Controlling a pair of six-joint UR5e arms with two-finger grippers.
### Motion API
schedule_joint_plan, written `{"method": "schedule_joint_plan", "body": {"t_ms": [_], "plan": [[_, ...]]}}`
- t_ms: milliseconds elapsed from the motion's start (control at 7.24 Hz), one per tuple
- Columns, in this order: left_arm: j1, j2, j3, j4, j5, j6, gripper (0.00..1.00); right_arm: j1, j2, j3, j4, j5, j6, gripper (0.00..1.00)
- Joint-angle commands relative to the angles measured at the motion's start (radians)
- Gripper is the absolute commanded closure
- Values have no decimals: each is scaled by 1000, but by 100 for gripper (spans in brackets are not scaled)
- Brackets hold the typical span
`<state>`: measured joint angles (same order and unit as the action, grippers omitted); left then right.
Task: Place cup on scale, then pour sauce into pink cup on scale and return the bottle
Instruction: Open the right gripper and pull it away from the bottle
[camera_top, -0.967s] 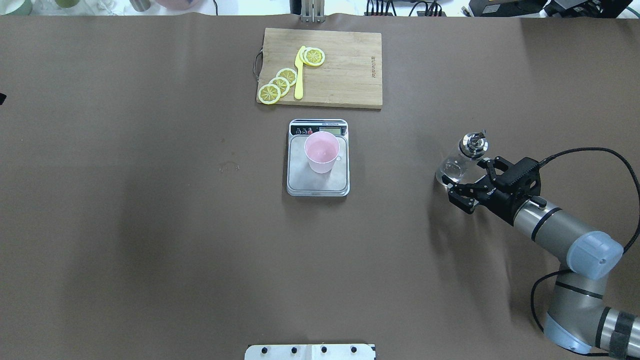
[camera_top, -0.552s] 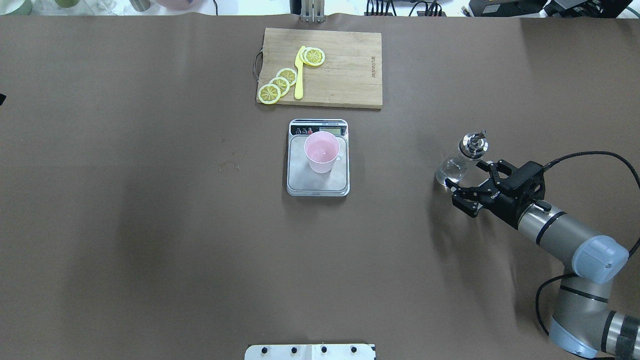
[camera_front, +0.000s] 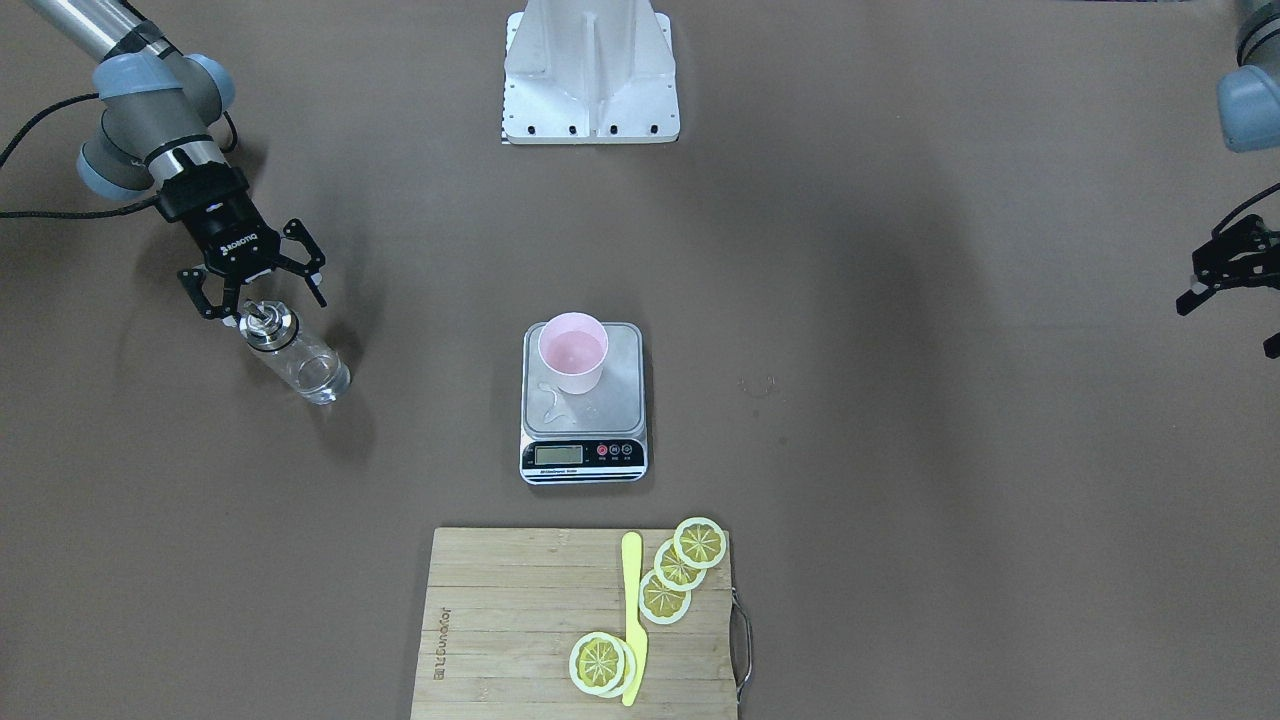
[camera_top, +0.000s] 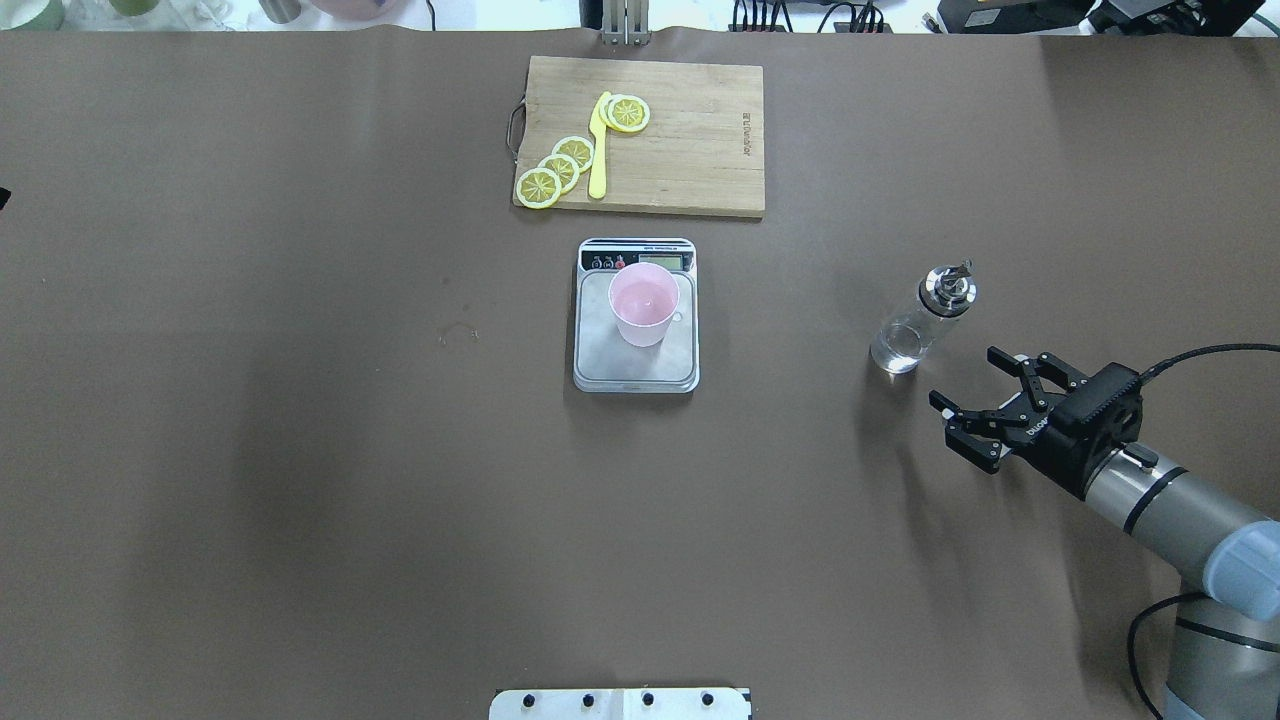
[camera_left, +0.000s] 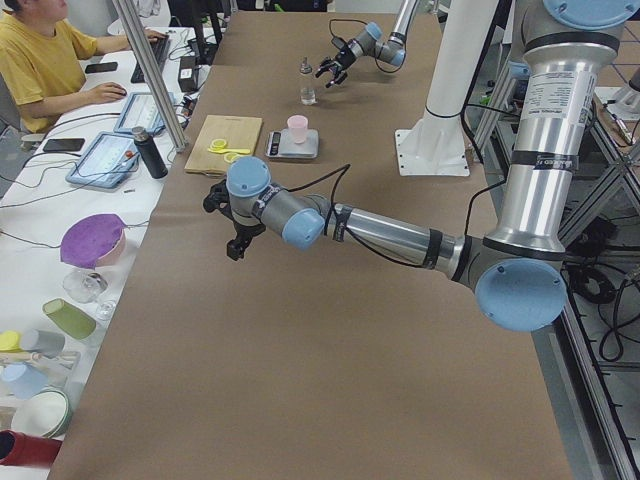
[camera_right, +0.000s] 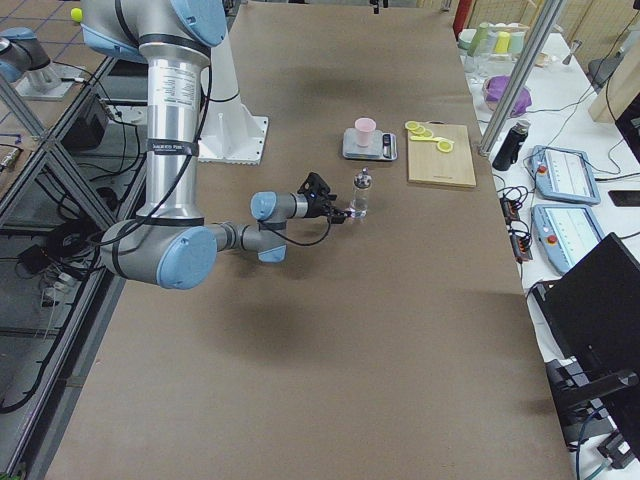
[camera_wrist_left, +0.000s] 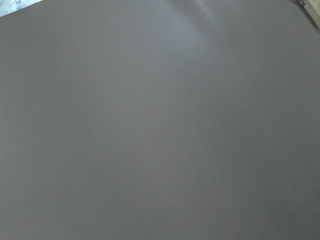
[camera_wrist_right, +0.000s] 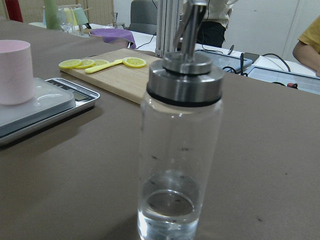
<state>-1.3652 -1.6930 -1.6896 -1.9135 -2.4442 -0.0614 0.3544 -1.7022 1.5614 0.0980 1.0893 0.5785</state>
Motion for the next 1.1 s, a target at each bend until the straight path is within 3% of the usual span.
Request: {"method": "schedule_joint_plan", "body": {"t_ms": [0,276,552,828,967], "plan": [[-2,-4,1,1,1,0,3,1,-94,45,26,1,-2,1],[-14,-5,1,4,1,-2,3,36,-181,5,112,17,-8,0],[-21,-4,10,19,1,0,3,240,-183,-51,89,207,0,0],[-23,-4,33,39,1,-3,2,468,-76,-174,43,439,9,0],[-29,-7,31,74,1,-2,2,598,-15,-194,-65,583,7,0]]}}
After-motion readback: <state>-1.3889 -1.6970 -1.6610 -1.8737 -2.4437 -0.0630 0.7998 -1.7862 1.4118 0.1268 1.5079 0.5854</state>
